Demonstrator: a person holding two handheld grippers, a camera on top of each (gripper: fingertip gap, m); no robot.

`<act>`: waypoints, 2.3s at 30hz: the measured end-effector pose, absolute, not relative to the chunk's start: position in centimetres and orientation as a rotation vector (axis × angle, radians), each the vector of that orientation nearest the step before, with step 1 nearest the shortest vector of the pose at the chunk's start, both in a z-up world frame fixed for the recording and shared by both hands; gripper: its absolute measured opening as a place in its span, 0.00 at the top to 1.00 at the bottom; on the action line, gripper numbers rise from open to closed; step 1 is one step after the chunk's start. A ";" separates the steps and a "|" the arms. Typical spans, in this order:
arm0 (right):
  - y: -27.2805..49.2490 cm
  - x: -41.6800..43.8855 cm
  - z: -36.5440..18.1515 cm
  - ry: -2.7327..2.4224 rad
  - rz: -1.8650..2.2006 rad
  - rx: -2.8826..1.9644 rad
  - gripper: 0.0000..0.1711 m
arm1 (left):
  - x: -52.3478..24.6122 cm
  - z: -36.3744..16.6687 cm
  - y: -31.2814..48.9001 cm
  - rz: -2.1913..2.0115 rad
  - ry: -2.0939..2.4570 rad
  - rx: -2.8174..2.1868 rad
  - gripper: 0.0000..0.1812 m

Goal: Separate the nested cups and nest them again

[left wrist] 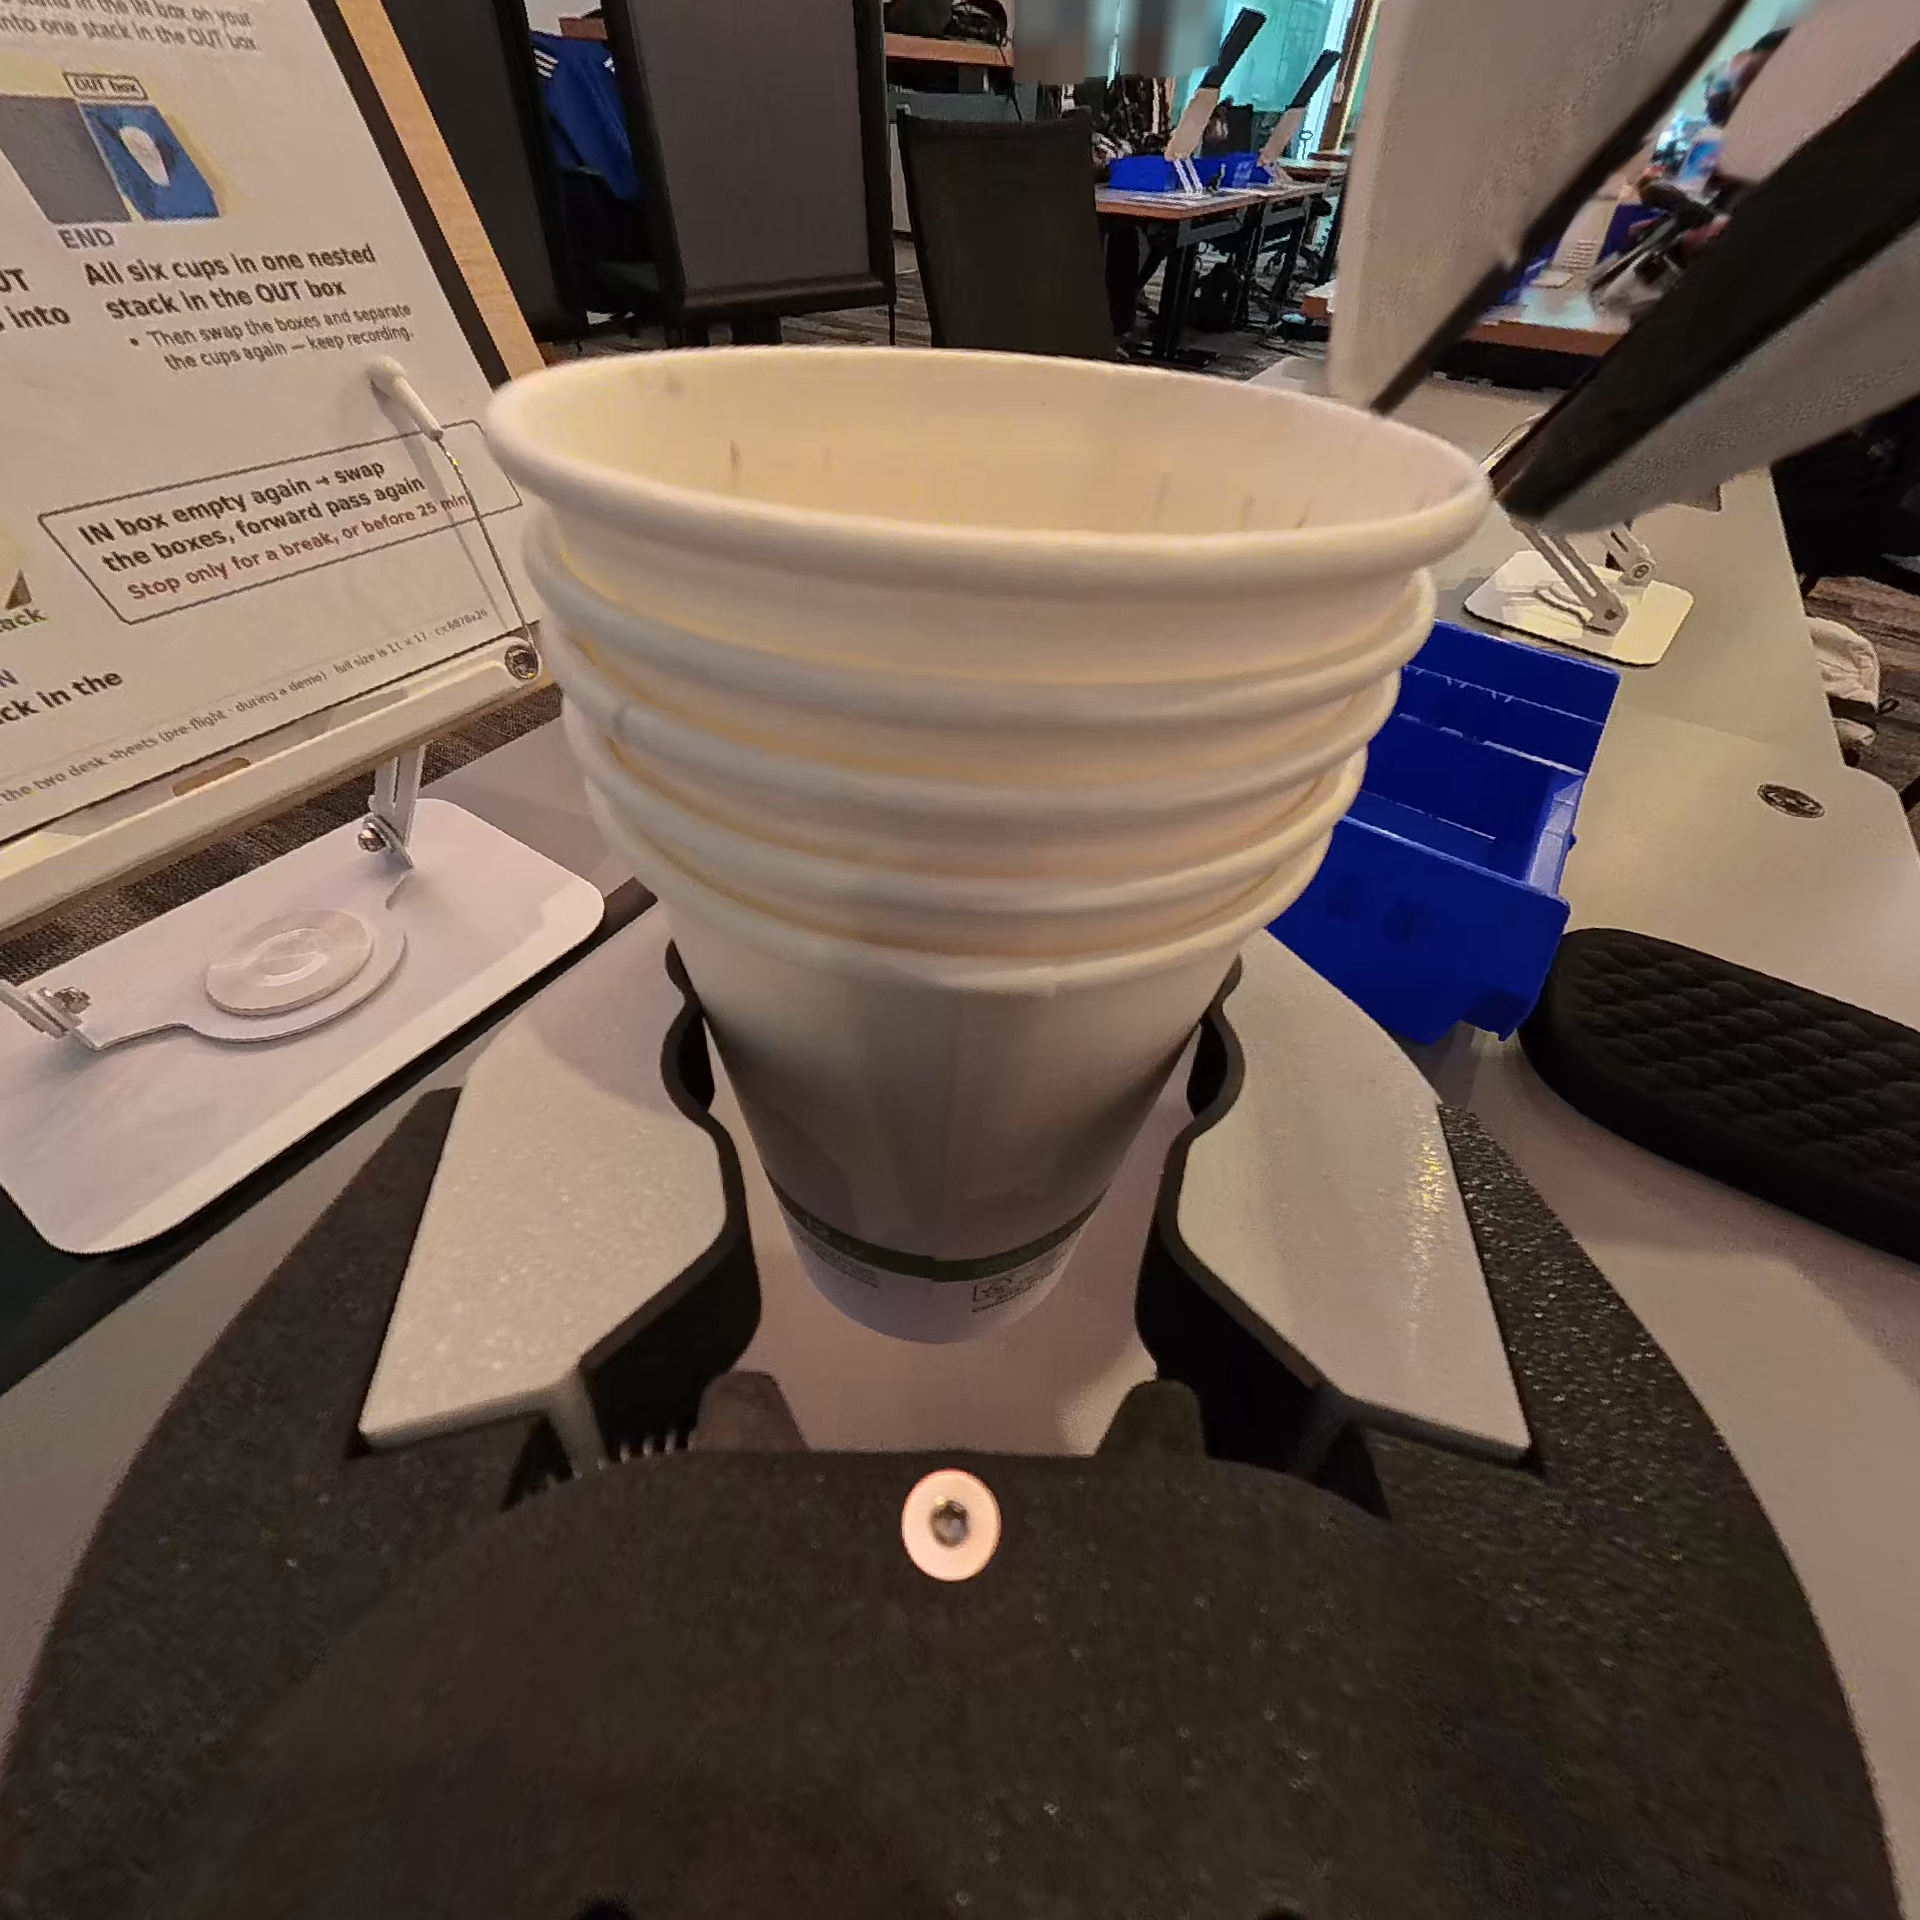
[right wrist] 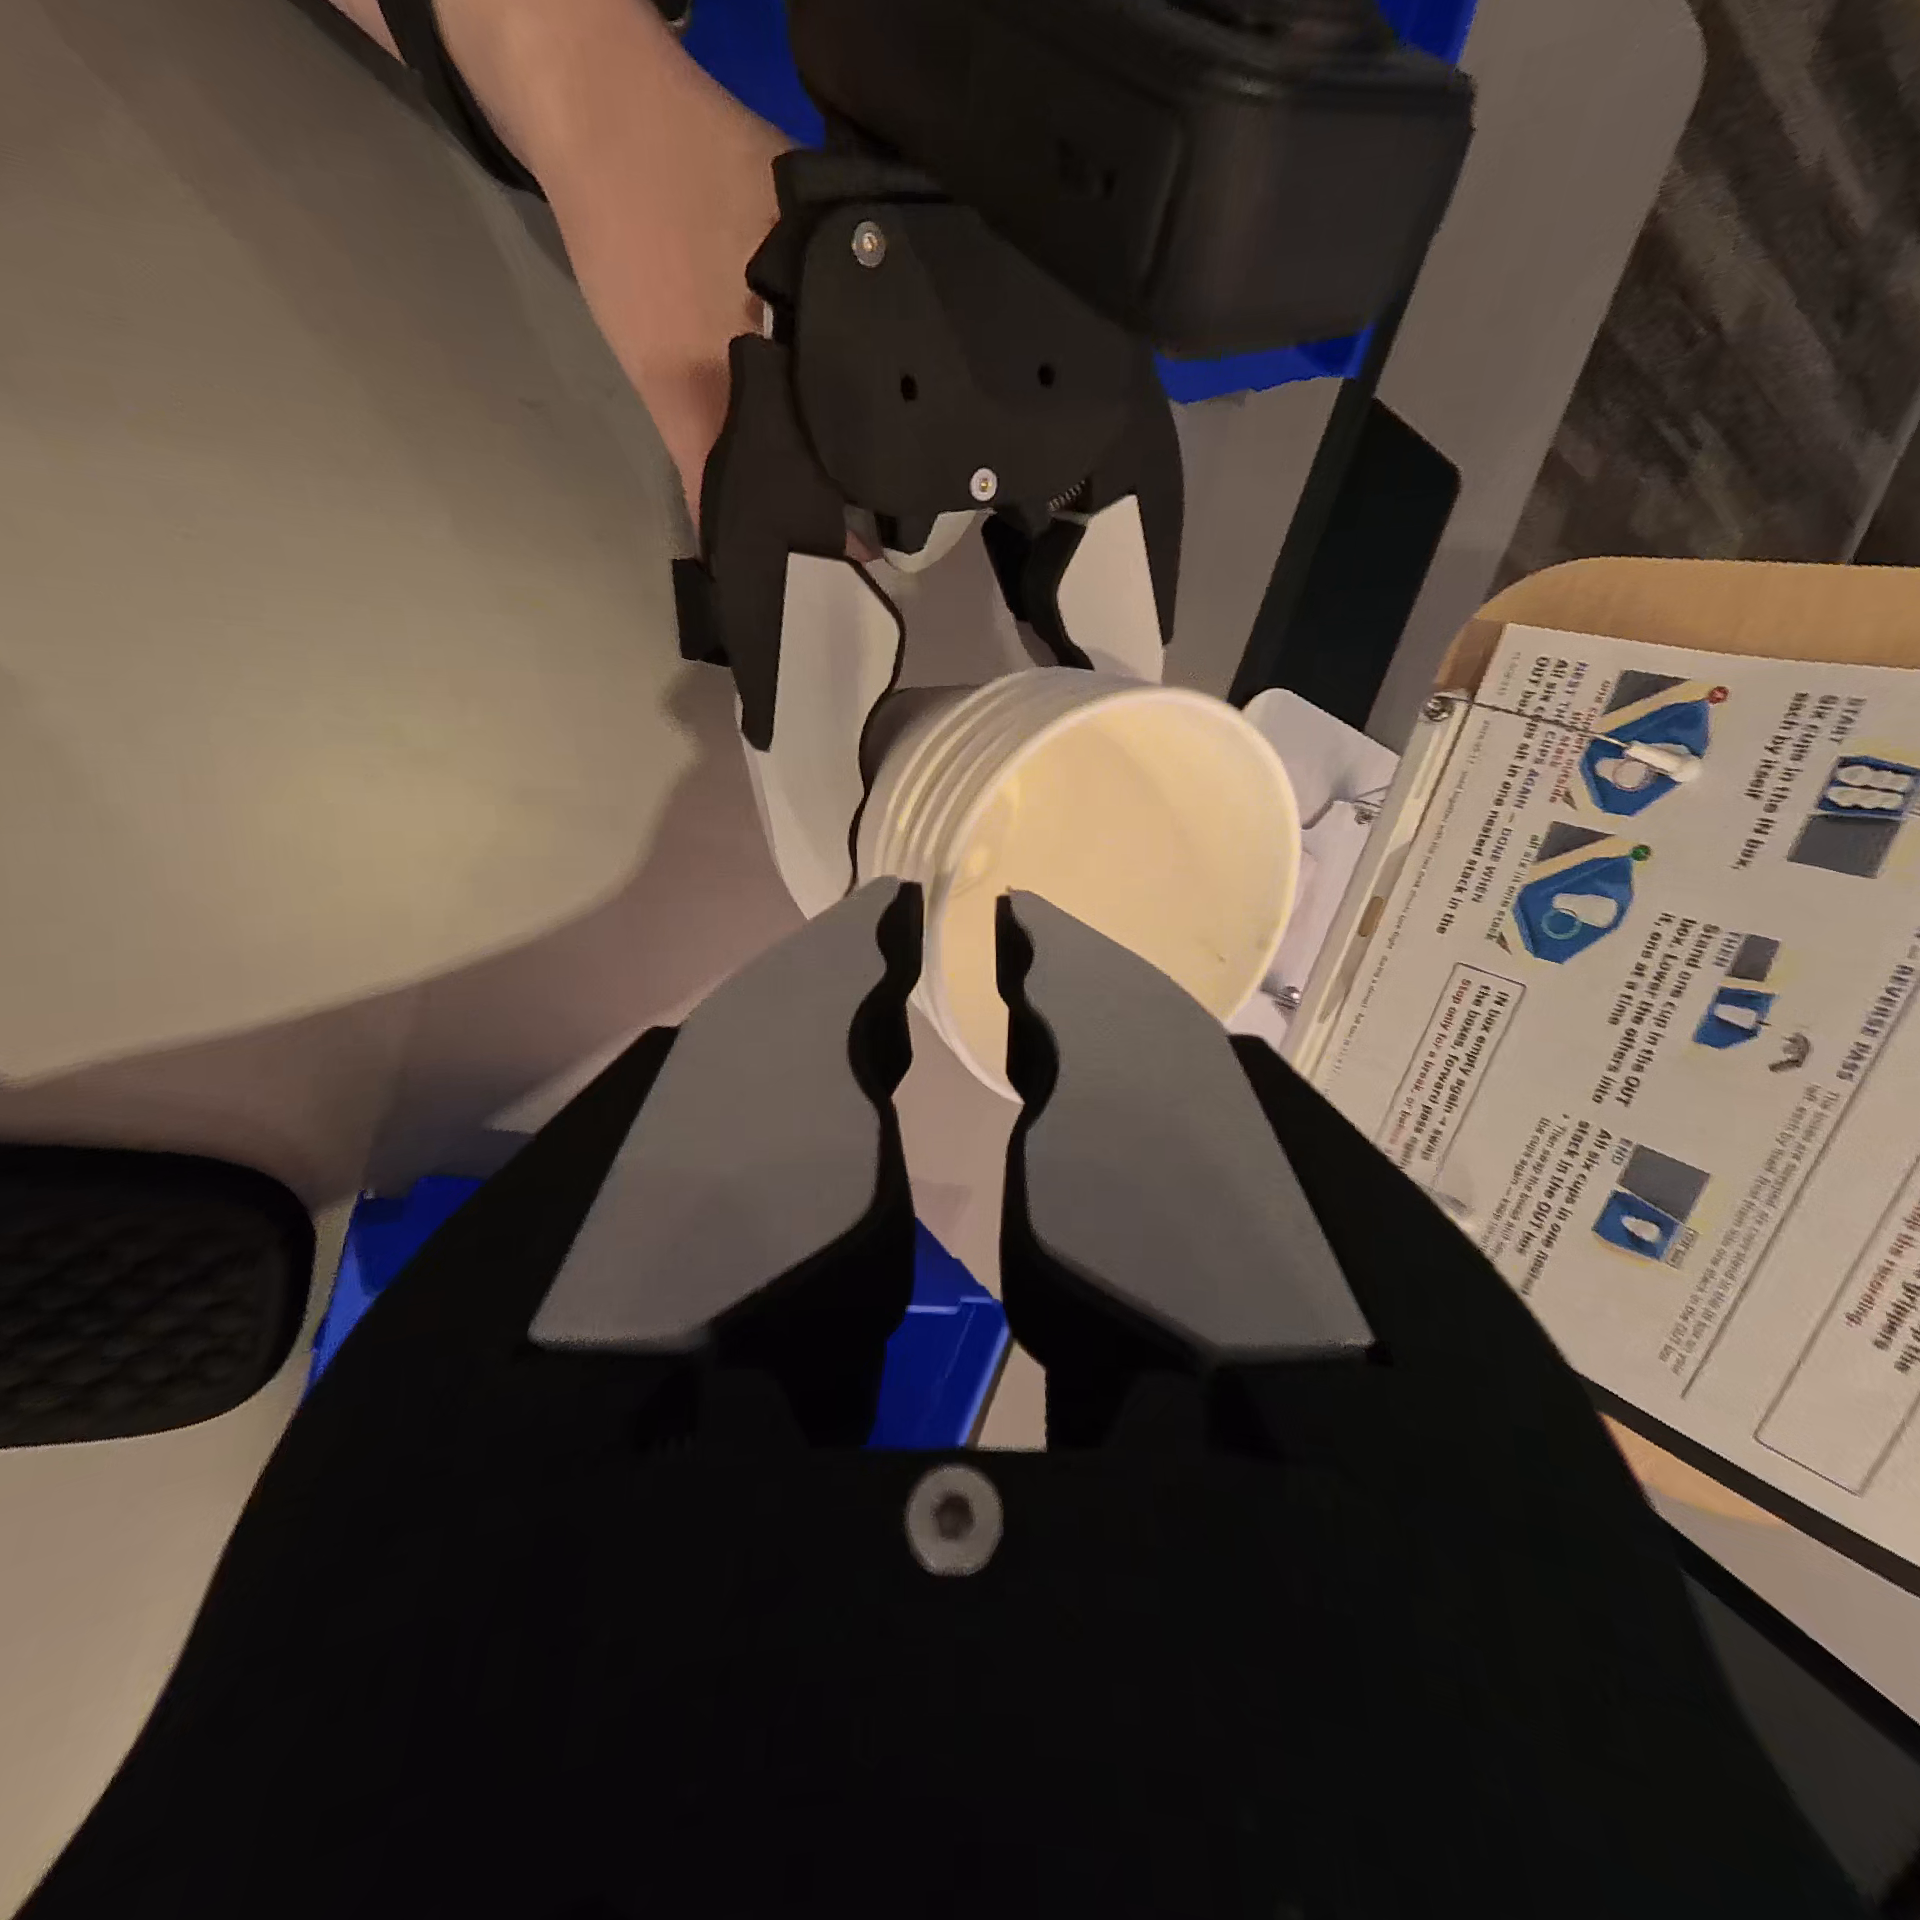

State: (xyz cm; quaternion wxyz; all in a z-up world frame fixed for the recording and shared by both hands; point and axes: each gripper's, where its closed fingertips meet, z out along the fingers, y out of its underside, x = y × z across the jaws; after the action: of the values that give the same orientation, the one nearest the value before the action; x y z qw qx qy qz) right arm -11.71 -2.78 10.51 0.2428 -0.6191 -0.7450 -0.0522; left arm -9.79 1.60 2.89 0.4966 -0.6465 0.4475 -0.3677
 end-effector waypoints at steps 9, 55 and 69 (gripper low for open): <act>-2.6 -11.8 10.0 -2.051 -0.130 -1.718 0.96 | -9.9 3.1 1.7 -0.895 1.076 -1.564 0.50; -2.7 15.2 4.6 -1.343 -0.317 -2.259 0.98 | -10.4 2.8 2.5 -0.887 1.057 -1.587 0.50; -2.0 15.8 -1.0 -1.374 -0.300 -2.329 0.98 | -10.8 3.0 2.9 -0.892 1.037 -1.586 0.50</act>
State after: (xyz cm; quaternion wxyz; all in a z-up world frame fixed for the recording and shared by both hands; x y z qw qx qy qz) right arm 15.81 -2.04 -1.03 0.2089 -0.8372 -0.4937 -0.1078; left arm -10.78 2.88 3.04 0.5001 -0.6557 0.4288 -0.3689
